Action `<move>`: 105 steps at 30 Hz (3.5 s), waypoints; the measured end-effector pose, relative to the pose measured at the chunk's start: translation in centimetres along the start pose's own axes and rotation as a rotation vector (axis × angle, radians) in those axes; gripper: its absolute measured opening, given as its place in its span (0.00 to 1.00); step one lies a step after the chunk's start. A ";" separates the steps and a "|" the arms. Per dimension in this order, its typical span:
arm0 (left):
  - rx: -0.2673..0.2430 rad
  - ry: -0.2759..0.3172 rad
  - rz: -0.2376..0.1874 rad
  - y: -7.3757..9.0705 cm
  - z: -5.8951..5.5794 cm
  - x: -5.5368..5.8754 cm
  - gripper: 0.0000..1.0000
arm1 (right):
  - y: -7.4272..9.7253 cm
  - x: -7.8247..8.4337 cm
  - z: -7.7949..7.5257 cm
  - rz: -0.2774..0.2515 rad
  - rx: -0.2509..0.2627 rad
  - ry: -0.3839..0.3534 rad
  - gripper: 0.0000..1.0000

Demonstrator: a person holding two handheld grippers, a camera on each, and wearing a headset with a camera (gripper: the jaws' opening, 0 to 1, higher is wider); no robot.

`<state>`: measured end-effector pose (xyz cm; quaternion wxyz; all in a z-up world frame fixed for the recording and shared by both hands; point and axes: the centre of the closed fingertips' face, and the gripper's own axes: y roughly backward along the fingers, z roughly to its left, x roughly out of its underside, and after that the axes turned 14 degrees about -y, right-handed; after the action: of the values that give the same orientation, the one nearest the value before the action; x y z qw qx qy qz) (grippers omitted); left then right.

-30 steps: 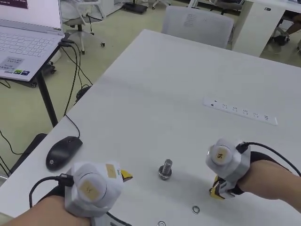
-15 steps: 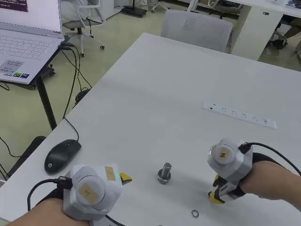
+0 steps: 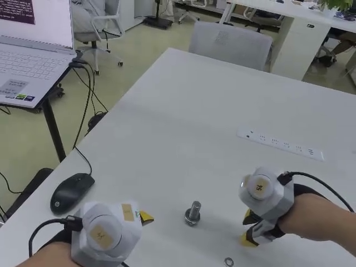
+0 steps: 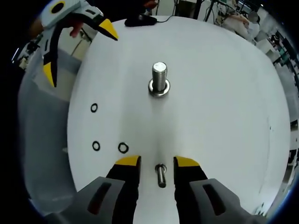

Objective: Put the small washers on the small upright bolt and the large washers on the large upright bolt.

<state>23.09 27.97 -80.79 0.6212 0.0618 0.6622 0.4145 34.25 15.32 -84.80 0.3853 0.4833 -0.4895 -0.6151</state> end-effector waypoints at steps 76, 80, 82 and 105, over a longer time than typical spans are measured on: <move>-0.007 0.000 -0.015 0.2 0.0 -0.2 0.82 | -3.2 1.5 5.2 0.014 0.008 0.054 0.13; -0.008 0.000 -0.012 0.4 0.1 -0.2 0.81 | -3.3 1.4 5.1 0.022 0.012 0.068 0.13; -0.010 -0.003 -0.012 0.4 0.2 -0.3 0.81 | -3.3 1.4 5.1 0.021 0.016 0.062 0.13; -0.016 -0.011 -0.016 0.0 0.0 -0.8 0.90 | 1.1 0.6 4.3 -0.020 0.007 -0.058 0.13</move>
<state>23.26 27.53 -80.18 0.6287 0.0538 0.6557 0.4145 29.94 15.45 -83.65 0.3633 0.4716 -0.4978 -0.6307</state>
